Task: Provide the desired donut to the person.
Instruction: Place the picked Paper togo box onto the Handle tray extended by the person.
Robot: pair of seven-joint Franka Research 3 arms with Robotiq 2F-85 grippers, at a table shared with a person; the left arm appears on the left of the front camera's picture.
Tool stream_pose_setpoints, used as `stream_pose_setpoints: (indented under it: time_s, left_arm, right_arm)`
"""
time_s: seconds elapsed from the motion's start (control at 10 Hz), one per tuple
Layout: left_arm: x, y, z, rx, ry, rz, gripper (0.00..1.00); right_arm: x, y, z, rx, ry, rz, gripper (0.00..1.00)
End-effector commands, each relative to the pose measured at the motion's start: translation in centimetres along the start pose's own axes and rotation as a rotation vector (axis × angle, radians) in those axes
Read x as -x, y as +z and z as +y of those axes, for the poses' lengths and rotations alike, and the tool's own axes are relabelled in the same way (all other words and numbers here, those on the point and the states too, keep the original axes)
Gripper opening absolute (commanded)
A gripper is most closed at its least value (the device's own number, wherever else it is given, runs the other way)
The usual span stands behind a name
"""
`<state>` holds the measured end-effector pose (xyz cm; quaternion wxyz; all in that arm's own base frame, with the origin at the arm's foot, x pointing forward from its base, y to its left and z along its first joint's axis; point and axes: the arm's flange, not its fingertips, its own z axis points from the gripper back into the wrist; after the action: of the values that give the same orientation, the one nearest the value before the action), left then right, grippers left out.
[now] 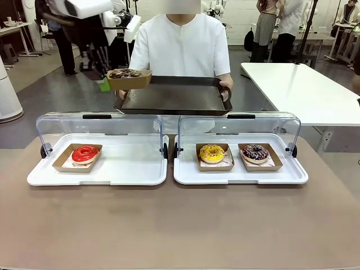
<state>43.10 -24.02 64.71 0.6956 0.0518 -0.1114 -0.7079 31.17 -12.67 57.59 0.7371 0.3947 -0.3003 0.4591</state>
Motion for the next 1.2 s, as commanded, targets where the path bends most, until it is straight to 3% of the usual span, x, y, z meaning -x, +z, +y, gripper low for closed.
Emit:
stream_pose_setpoints:
  time_s: [0.0,0.3,0.5,1.1]
  left_arm:
    - [-1.6,-0.2,2.5,-0.088,0.033,0.046,0.02]
    - [-3.5,-3.3,6.6,-0.111,0.025,0.097,0.02]
    - [-4.3,-5.2,9.2,-0.073,0.016,0.061,0.02]
    - [-3.5,-9.3,15.6,0.037,0.03,0.091,0.02]
  right_arm:
    - [0.0,0.1,0.0,-0.007,0.0,-0.012,1.0]
    - [0.0,0.1,0.0,-0.007,0.0,-0.012,1.0]
    - [0.0,0.1,0.0,-0.007,0.0,-0.012,1.0]
    - [0.0,0.1,0.0,-0.007,0.0,-0.012,1.0]
